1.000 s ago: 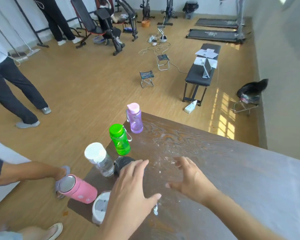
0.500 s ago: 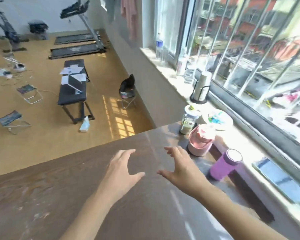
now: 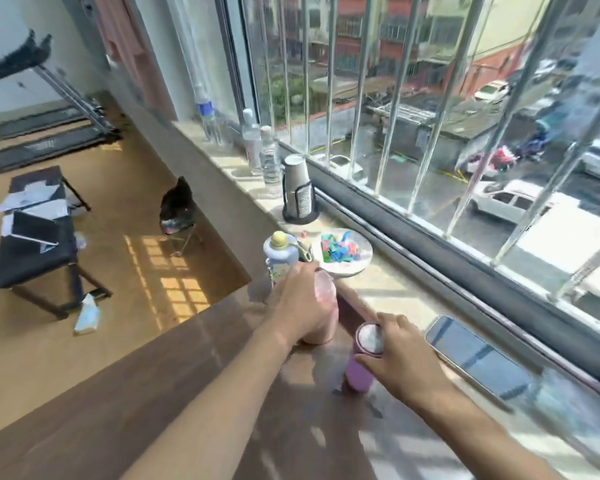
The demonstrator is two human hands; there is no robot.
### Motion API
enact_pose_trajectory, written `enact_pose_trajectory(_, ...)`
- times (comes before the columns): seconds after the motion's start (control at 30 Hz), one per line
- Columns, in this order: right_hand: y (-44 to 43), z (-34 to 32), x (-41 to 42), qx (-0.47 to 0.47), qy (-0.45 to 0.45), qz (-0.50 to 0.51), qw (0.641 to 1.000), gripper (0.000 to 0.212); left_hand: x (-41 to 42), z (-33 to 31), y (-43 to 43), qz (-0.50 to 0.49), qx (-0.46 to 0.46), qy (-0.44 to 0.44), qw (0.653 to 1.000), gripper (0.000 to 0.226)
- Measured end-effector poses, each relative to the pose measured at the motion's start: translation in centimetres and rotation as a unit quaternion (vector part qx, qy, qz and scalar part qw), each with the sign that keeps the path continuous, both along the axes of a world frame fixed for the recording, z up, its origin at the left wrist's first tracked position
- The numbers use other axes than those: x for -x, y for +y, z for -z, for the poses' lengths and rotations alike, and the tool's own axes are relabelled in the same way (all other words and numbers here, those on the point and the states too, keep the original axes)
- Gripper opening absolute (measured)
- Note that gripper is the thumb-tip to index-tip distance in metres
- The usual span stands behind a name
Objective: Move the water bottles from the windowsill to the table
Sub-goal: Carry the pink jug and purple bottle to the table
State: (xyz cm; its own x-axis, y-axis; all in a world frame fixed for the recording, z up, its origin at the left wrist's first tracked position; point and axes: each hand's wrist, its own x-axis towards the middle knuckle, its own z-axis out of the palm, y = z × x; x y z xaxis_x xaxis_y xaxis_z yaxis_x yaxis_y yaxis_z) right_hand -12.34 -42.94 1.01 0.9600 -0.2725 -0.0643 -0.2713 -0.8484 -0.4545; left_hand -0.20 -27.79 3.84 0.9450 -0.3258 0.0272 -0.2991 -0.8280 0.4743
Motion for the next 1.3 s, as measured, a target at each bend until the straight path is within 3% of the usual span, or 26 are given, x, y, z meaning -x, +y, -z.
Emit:
enact_pose_trajectory(0.07, -0.4, 1.0, -0.4, -0.027, -0.01, -0.007, 1.0, 0.058, -1.9, 2.5, -1.0, -0.006, -0.038, -0.007, 0.999, 0.064)
enact_pose_trajectory(0.17, -0.8, 2.2, -0.9, -0.061, -0.039, -0.017, 0.997, 0.048, -4.4, 5.8, -1.9, -0.006, -0.079, 0.058, 0.995, 0.064)
enact_pose_trajectory(0.27, -1.2, 2.8, -0.9, -0.07, -0.036, -0.036, 0.996, 0.044, -5.2, 5.6, -2.1, -0.009, -0.108, 0.079, 0.991, 0.065)
enact_pose_trajectory(0.4, -1.7, 3.3, -0.5, -0.077, -0.031, -0.041, 0.996, 0.04, -5.2, 5.5, -2.0, 0.012, -0.123, 0.105, 0.987, 0.088)
enact_pose_trajectory(0.73, -0.6, 1.4, -0.6, -0.071, -0.014, -0.036, 0.997, 0.047, -1.3, 7.0, 0.8, -0.08, 0.023, 0.033, 0.996, 0.079)
enact_pose_trajectory(0.83, 1.8, -0.2, -0.9, -0.068, -0.015, -0.053, 0.996, 0.042, -0.1, 6.2, 4.4, -0.075, -0.002, 0.017, 0.997, 0.068)
enact_pose_trajectory(1.0, 9.0, -2.6, -1.9, -0.045, -0.004, -0.098, 0.994, 0.042, 3.9, 4.4, 13.7, -0.173, 0.064, 0.024, 0.983, 0.064)
enact_pose_trajectory(1.3, 31.0, -4.3, -3.7, -0.068, 0.009, -0.223, 0.972, 0.042, 12.5, 1.2, 36.1, -0.314, 0.008, 0.007, 0.949, 0.06)
